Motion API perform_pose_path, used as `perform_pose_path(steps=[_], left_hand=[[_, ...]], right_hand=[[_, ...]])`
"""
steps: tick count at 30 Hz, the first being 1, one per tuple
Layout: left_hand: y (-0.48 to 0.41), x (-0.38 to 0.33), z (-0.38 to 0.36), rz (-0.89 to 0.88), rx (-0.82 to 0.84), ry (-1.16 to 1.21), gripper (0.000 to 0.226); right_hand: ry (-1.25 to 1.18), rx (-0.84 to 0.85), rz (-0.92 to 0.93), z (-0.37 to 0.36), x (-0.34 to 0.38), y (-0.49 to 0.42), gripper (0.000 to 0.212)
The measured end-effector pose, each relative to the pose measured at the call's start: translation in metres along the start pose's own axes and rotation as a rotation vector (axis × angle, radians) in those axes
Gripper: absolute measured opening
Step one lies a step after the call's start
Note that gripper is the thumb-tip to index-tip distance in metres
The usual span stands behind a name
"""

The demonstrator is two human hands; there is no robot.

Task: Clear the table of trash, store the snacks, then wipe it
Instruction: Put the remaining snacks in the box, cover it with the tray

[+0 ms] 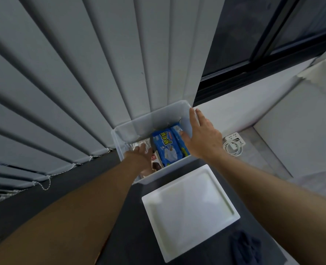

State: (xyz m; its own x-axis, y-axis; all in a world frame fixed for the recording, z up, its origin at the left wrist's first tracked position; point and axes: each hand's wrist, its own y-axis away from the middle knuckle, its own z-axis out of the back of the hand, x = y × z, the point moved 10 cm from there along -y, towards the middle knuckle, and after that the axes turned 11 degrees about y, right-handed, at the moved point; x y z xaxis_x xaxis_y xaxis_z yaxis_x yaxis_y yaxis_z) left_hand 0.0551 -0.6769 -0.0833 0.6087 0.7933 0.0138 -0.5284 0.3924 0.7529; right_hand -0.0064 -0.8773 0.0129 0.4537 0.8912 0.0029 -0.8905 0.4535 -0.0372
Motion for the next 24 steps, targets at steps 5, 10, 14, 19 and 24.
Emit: perform_pose_path(steps=[5,10,14,19,24], left_hand=[[-0.003,0.0,-0.009,0.037,-0.046,-0.091,0.077],[0.005,-0.003,0.012,0.014,-0.214,-0.076,0.083],[0.032,-0.007,0.043,-0.05,-0.323,-0.087,0.082],[0.08,0.003,0.075,-0.168,-0.565,0.086,0.061],[0.124,0.044,0.068,-0.126,-0.64,0.261,0.066]], right_hand=[[-0.004,0.007,-0.003,-0.003,-0.001,0.0,0.081],[-0.007,0.034,-0.005,-0.004,0.0,0.0,0.08],[-0.018,0.083,0.013,-0.004,0.001,-0.001,0.082],[-0.024,0.197,0.032,-0.012,-0.001,-0.003,0.088],[-0.07,0.045,0.148,0.019,0.042,0.016,0.079]])
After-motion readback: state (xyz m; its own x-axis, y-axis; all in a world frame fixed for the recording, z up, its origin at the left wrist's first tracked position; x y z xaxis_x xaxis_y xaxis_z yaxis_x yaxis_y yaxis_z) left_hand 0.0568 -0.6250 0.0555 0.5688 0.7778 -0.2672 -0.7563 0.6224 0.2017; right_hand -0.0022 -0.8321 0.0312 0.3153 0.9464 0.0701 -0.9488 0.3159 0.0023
